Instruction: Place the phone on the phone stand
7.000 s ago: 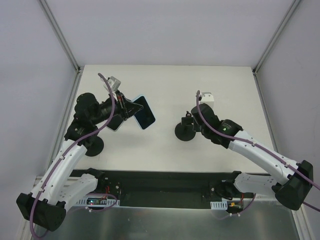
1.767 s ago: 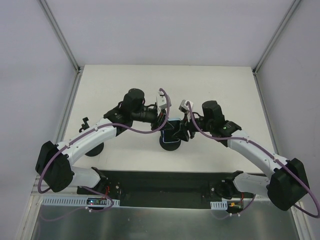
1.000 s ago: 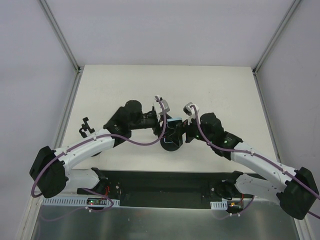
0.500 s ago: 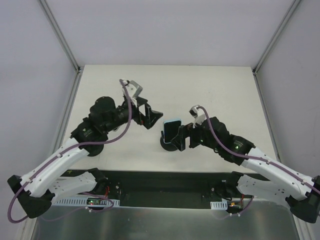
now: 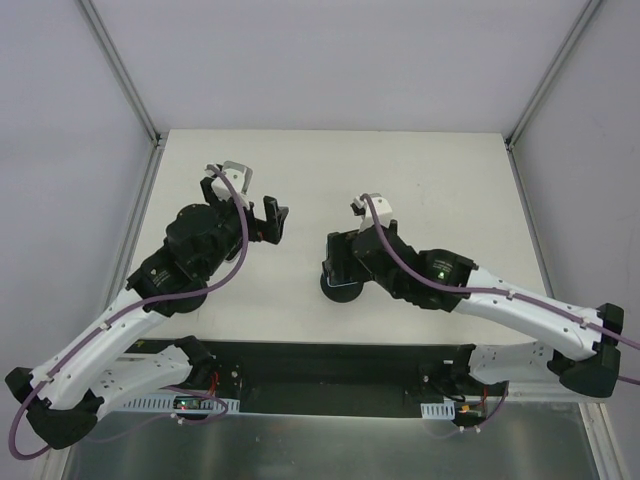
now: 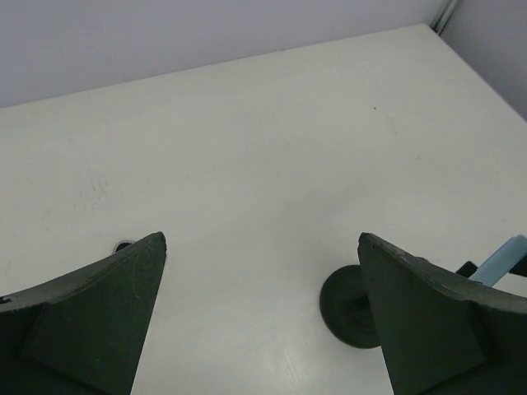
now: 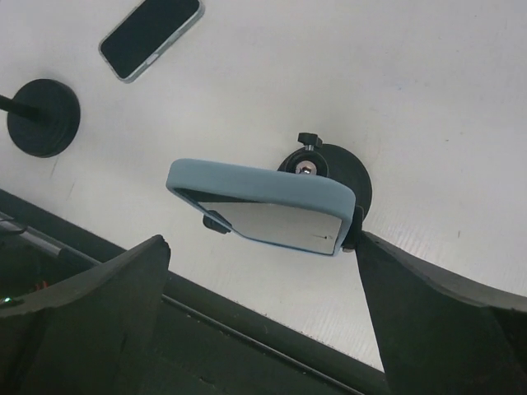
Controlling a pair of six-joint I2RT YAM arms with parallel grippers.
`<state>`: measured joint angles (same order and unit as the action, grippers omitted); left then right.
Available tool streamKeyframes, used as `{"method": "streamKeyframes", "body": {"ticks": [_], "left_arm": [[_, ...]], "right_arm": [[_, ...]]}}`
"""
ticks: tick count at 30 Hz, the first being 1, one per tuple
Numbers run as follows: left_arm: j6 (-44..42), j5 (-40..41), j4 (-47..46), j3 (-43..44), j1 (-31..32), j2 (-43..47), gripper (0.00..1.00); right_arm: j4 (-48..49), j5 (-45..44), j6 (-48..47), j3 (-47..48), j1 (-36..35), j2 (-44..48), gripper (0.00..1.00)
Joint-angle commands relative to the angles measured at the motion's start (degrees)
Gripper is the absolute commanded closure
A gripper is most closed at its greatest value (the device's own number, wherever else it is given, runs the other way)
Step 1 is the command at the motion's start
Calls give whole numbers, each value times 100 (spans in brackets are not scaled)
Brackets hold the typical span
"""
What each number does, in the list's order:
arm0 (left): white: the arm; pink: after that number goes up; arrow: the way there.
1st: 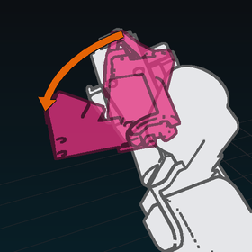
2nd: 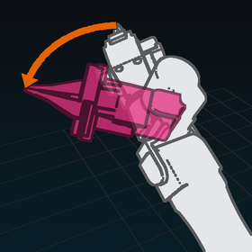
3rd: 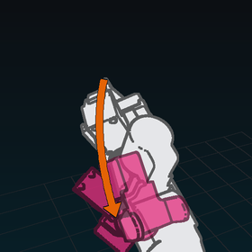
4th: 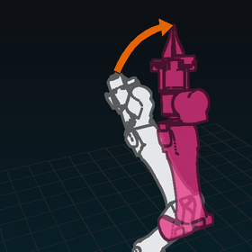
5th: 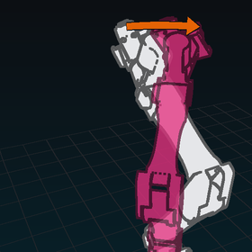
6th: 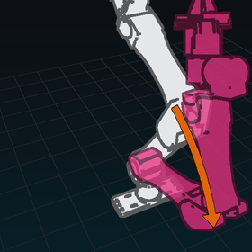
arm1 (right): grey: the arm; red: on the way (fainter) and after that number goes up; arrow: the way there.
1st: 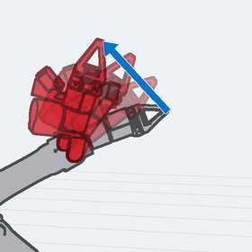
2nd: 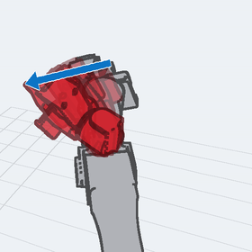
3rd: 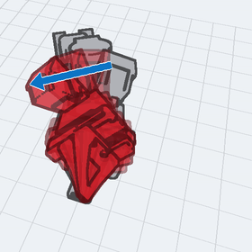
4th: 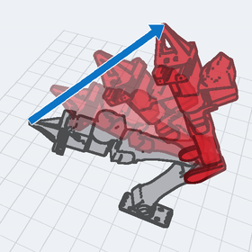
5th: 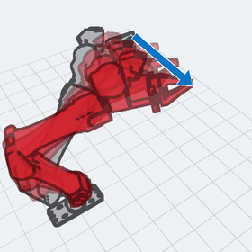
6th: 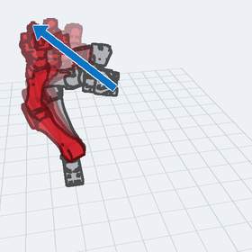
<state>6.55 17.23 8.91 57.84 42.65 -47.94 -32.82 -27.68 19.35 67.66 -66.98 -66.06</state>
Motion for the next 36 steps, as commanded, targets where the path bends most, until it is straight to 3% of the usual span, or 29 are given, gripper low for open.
{"method": "streamKeyframes", "body": {"ticks": [1, 17, 27, 36], "left_arm": [[-461, 333, -20, -54, 50, 233, 1], [-584, 588, -12, -150, 120, 408, 2], [-602, 553, -3, -133, 191, 347, 2], [-602, 553, 6, -124, 208, 312, 2]], "right_arm": [[-470, -861, 349, 537, -166, -336, 3], [-1333, -1802, 1141, 1452, -280, -1488, 1], [-1438, -2145, 1299, 1417, -412, -1735, 12], [-1421, -2233, 1220, 1347, -430, -1700, 13]]}}
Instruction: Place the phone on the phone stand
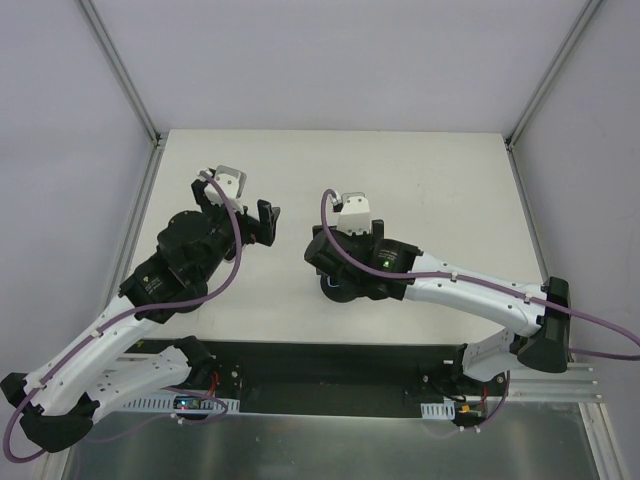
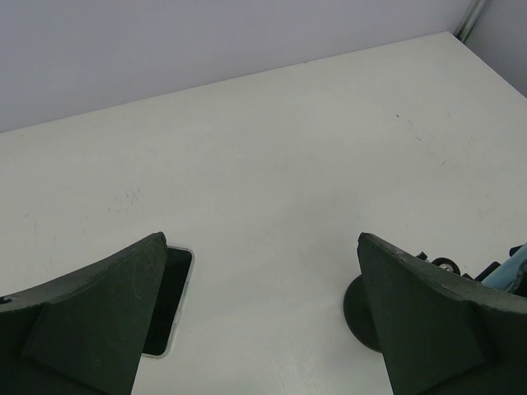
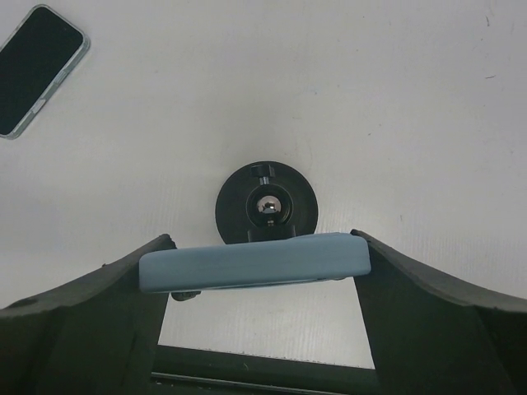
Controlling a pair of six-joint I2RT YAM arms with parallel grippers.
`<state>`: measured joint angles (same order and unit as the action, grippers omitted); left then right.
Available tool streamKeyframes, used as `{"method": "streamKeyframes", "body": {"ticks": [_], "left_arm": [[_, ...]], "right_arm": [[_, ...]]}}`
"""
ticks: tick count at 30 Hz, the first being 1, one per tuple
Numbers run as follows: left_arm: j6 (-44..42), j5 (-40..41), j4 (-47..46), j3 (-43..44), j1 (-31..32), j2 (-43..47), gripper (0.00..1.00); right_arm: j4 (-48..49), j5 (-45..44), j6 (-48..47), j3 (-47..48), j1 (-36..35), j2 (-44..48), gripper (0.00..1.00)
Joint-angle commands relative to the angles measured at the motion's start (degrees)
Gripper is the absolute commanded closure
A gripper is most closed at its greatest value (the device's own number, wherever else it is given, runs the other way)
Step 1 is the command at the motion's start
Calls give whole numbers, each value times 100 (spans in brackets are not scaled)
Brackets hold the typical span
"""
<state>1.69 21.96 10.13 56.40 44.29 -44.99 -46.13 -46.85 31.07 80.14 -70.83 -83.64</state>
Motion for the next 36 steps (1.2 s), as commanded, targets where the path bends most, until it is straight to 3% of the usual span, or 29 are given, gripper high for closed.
{"method": "streamKeyframes", "body": {"ticks": [1, 3, 5, 10, 12, 18, 25, 36], "left_arm": [[-117, 11, -117, 20, 44, 26, 2], [-117, -68, -117, 2, 44, 43, 2], [-117, -34, -108, 2, 44, 34, 1], [-248, 107, -116, -6, 71, -36, 1], [-240, 90, -108, 2, 71, -36, 1], [-248, 186, -125, -33, 106, -9, 1], [-310, 257, -108, -15, 167, -132, 1], [-292, 318, -99, -33, 202, -80, 1]], "right_arm": [[-54, -325, 48, 55, -63, 93, 13], [77, -272, -13, -33, -71, 128, 14], [200, -185, -101, -77, -72, 172, 25], [218, -158, -206, -95, -80, 155, 38], [166, -210, -207, -104, -89, 181, 48], [341, -290, -443, -270, -89, 365, 61], [447, -263, -988, -367, -98, 488, 99], [403, -649, -875, -675, -36, 910, 99]]}}
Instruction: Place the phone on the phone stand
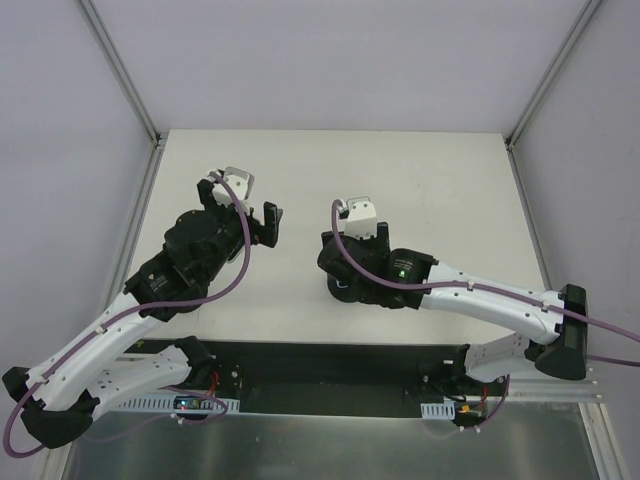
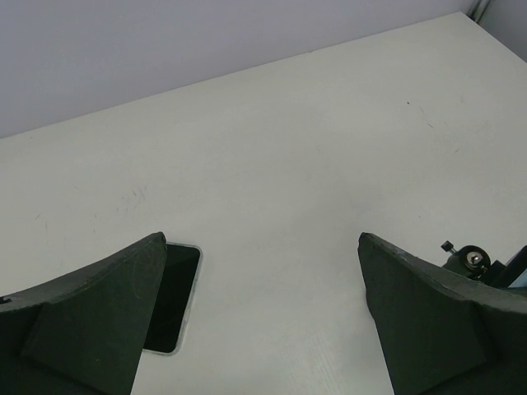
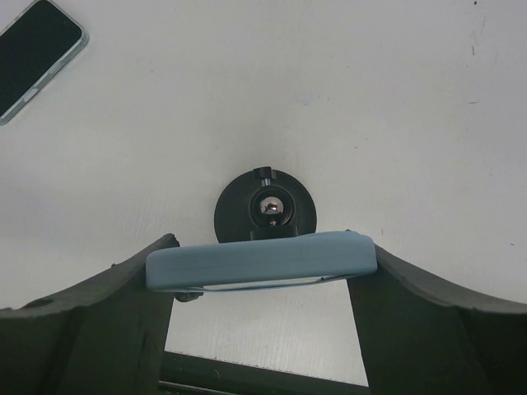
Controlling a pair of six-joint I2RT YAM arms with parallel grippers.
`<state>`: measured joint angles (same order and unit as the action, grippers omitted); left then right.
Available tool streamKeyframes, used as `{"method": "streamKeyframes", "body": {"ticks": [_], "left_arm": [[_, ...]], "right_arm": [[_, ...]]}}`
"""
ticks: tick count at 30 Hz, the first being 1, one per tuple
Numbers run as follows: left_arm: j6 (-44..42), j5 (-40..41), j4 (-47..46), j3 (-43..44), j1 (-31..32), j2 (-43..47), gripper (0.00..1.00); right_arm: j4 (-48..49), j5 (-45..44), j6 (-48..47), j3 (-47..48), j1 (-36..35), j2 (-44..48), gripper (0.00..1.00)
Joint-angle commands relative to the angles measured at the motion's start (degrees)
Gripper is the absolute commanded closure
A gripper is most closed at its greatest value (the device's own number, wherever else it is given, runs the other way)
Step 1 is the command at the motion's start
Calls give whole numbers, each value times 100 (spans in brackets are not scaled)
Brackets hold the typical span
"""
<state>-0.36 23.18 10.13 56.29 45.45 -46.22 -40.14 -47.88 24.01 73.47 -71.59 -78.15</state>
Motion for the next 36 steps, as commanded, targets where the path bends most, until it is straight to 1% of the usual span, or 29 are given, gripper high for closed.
{"method": "streamKeyframes", "body": {"ticks": [1, 5, 9, 10, 12, 14, 15, 16, 17, 18, 19, 20, 23, 26, 27, 29, 30, 31, 33, 36], "left_arm": [[-113, 231, -99, -22, 104, 51, 1], [-149, 240, -90, 5, 148, -1, 1], [-113, 187, -90, 5, 166, 60, 1], [-113, 213, -90, 5, 174, 78, 1], [-113, 222, -81, -4, 175, 104, 1], [-113, 222, -81, -22, 192, 113, 1], [-122, 248, -90, -31, 201, 104, 1], [-157, 283, -90, -31, 253, 78, 1], [-175, 310, -82, -13, 271, 60, 1], [-175, 310, -81, -22, 271, 43, 1], [-175, 284, -81, 4, 280, 25, 1], [-157, 197, -81, 13, 280, 25, 1], [-96, 64, -90, -13, 280, 43, 1], [-96, 116, -90, -13, 280, 7, 1], [-96, 117, -82, -13, 280, 7, 1], [-87, 90, -73, -22, 289, 7, 1], [-78, 64, -90, -22, 298, 7, 1], [-87, 73, -82, -31, 306, 7, 1], [-104, 99, -90, -31, 333, -1, 1], [-113, 108, -81, -31, 342, 7, 1]], "right_arm": [[-205, -599, -160, -43, 84, 405, 99], [-582, -600, 104, -157, 303, 686, 99], [-740, -495, 148, -517, 619, 1310, 99], [-767, -416, 104, -605, 812, 1433, 99], [-794, -232, -246, -930, 1067, 1854, 99], [-759, 216, -667, -1150, 1506, 2319, 99], [-785, 391, -1096, -1334, 1647, 2513, 99], [-776, 637, -1318, -1449, 1892, 2724, 99], [-802, 752, -1511, -1537, 1999, 3152, 99], [-802, 858, -1896, -1729, 2122, 3383, 99], [-872, 859, -1996, -1783, 2367, 3611, 100], [-907, 894, -2075, -1827, 2508, 4040, 100], [-1004, 1271, -2566, -1907, 3194, 4622, 100], [-1233, 1684, -3024, -1793, 3940, 4643, 99], [-1268, 1885, -3173, -1766, 4343, 4599, 99], [-1339, 2465, -3604, -1740, 4793, 4467, 100], [-1330, 2702, -3770, -1757, 5282, 4440, 100], [-1251, 3183, -4042, -1810, 5539, 4440, 100], [-1120, 3599, -4159, -1854, 6032, 4492, 100], [-987, 3829, -4255, -1793, 6218, 4432, 100]]}}
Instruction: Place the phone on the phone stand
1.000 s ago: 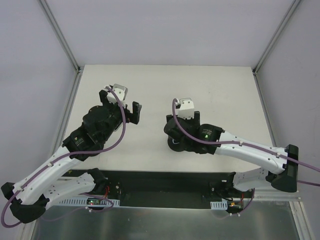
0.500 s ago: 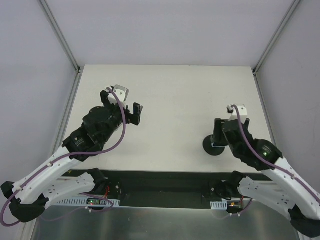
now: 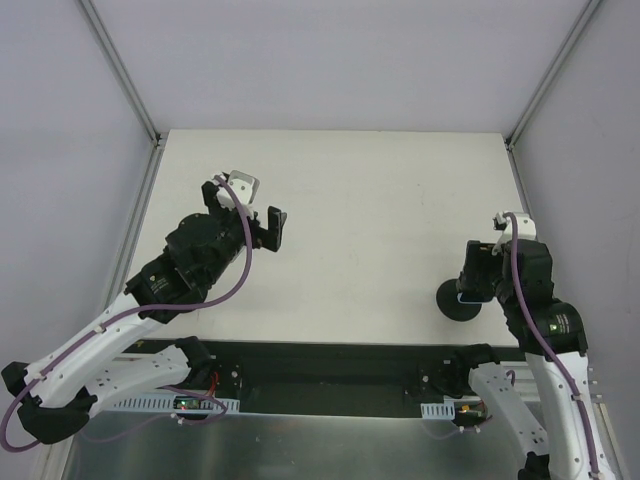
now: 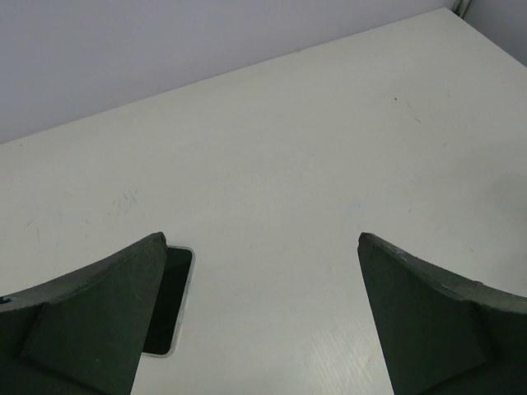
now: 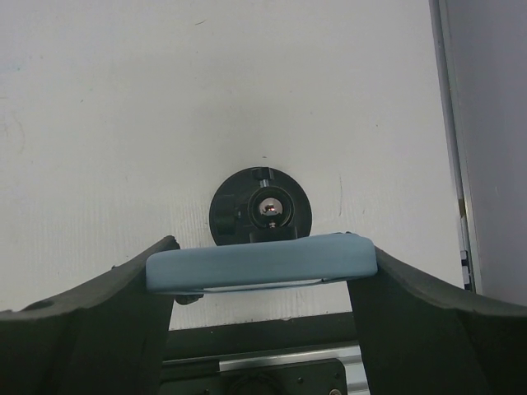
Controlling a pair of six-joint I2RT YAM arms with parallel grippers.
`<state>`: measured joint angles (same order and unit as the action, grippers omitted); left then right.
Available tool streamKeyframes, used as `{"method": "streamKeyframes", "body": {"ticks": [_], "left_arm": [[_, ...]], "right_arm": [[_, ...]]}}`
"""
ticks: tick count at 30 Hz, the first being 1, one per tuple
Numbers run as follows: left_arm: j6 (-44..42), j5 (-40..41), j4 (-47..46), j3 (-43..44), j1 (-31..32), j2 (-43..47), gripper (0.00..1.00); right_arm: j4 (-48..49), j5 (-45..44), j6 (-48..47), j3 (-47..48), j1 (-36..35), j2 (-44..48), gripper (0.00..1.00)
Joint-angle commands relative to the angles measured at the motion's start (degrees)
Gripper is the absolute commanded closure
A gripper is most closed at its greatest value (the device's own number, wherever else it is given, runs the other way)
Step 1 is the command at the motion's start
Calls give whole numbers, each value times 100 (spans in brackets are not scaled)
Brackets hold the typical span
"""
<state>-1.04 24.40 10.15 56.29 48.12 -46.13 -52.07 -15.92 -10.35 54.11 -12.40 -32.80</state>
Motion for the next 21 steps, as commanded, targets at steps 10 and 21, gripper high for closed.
{"method": "streamKeyframes", "body": {"ticks": [10, 21], "left_arm": [[-133, 56, -84, -31, 294, -19, 1], [-204, 179, -92, -39, 470, 60, 1]], "right_arm": [[83, 432, -969, 232, 335, -148, 100], [5, -182, -767, 152, 414, -52, 100]]}}
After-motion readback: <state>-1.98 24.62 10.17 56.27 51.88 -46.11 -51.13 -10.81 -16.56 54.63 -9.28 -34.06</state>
